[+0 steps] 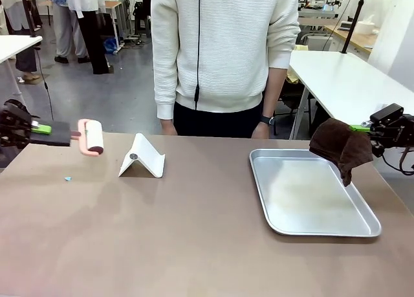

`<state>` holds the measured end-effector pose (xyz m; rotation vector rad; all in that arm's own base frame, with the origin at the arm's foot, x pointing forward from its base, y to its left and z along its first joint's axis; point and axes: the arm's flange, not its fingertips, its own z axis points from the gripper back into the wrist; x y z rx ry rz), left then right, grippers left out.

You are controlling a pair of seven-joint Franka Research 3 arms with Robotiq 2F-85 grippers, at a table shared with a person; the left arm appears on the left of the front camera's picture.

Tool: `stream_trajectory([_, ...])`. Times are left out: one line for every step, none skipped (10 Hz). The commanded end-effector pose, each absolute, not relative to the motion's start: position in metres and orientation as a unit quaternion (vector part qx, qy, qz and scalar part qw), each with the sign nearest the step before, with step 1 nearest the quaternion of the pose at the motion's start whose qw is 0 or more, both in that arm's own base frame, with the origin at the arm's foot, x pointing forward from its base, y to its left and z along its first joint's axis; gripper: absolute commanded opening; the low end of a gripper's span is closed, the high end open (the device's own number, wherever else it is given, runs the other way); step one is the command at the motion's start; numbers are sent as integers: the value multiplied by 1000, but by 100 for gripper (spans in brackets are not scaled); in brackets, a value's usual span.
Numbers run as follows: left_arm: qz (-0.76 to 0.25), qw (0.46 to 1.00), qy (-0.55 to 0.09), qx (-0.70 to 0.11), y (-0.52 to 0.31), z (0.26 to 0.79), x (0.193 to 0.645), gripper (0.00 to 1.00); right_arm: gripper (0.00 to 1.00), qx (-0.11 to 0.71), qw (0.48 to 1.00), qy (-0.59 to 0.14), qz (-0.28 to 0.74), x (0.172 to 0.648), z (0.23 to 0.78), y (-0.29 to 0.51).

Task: Clean the surface of the table.
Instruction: Clean the area not pointed to by the person.

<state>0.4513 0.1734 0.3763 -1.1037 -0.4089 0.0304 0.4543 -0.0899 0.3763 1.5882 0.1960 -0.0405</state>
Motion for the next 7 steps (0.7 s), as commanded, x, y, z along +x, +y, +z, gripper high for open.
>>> stream_trajectory([-20,803,-201,-561,209,385,419,22,9,712,695,94,-24,452,385,-89])
stream_trajectory([-31,802,-184,-568,230,386,405,22,9,712,695,94,-24,452,385,-89])
stream_trajectory([-46,806,-157,-569,254,383,391,22,9,712,695,94,-24,452,385,-89])
stream_trajectory([-45,806,-153,-569,279,378,379,22,9,712,695,94,-24,452,385,-89])
stream_trajectory([-26,803,-162,-573,302,371,369,22,9,712,695,94,-24,452,385,-89])
stream_trajectory([-3,799,-157,-580,324,359,364,22,9,712,695,94,-24,452,385,-89])
stream_trajectory([21,796,-160,-583,339,350,363,22,9,712,695,94,-24,452,385,-89])
